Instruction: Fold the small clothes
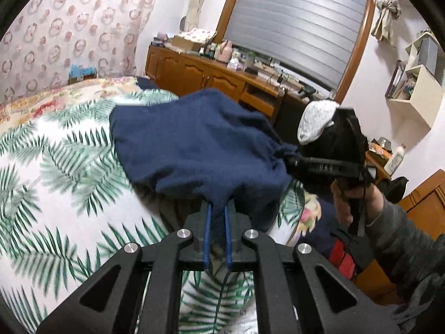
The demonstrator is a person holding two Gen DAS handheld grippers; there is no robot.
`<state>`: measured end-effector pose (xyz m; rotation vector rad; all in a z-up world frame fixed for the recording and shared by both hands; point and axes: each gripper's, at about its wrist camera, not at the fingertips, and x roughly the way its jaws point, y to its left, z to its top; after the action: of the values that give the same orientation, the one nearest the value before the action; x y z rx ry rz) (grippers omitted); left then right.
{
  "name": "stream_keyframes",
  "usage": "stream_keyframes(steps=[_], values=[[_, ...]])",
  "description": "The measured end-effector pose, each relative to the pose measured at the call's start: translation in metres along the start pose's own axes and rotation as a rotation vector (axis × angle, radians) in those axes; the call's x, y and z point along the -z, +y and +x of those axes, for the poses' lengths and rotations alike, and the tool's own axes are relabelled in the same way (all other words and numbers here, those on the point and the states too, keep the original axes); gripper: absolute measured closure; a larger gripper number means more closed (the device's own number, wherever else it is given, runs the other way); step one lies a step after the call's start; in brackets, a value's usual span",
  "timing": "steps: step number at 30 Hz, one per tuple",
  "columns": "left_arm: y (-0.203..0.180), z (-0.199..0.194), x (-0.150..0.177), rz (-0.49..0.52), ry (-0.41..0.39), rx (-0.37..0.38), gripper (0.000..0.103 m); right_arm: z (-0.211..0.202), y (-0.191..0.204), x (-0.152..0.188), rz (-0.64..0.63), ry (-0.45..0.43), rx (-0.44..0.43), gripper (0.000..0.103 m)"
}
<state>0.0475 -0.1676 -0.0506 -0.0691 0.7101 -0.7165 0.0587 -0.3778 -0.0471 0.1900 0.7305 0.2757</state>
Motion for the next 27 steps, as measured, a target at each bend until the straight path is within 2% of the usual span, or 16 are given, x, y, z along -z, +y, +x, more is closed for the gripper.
stream_keyframes(steps=[2,5,9,12,16,18,22,23,24,25,26,27], values=[[0.002,-0.002,-0.012,-0.005,-0.018,0.006,0.095,-0.009,0.005,-0.003,-0.05,-0.033,0.005,0.089],[0.009,-0.006,-0.036,-0.011,-0.053,-0.002,0.095,-0.021,0.008,-0.018,-0.079,-0.09,-0.016,0.09],[0.034,0.001,-0.073,-0.043,-0.081,-0.03,0.094,-0.028,0.009,-0.061,-0.089,-0.162,-0.049,0.09],[0.06,0.017,-0.1,-0.072,-0.088,-0.084,0.094,-0.011,0.013,-0.1,-0.103,-0.185,-0.049,0.09],[0.097,0.045,-0.127,-0.132,-0.071,-0.15,0.094,0.039,0.012,-0.147,-0.086,-0.165,-0.051,0.09],[0.116,0.06,-0.136,-0.162,-0.052,-0.165,0.094,0.067,0.013,-0.162,-0.106,-0.13,-0.023,0.09],[0.138,0.085,-0.146,-0.2,0.01,-0.145,0.092,0.113,0.016,-0.176,-0.153,-0.021,0.037,0.078],[0.141,0.088,-0.146,-0.191,0.011,-0.158,0.089,0.12,0.015,-0.176,-0.168,-0.002,0.053,0.073],[0.141,0.088,-0.146,-0.181,0.007,-0.176,0.08,0.123,0.016,-0.176,-0.178,0.0,0.066,0.07],[0.142,0.086,-0.145,-0.172,-0.005,-0.2,0.073,0.125,0.013,-0.175,-0.184,-0.009,0.082,0.062],[0.143,0.084,-0.143,-0.164,-0.025,-0.203,0.059,0.123,0.014,-0.176,-0.182,-0.016,0.087,0.055],[0.144,0.081,-0.143,-0.16,-0.034,-0.192,0.049,0.121,0.014,-0.176,-0.173,-0.027,0.084,0.051]])
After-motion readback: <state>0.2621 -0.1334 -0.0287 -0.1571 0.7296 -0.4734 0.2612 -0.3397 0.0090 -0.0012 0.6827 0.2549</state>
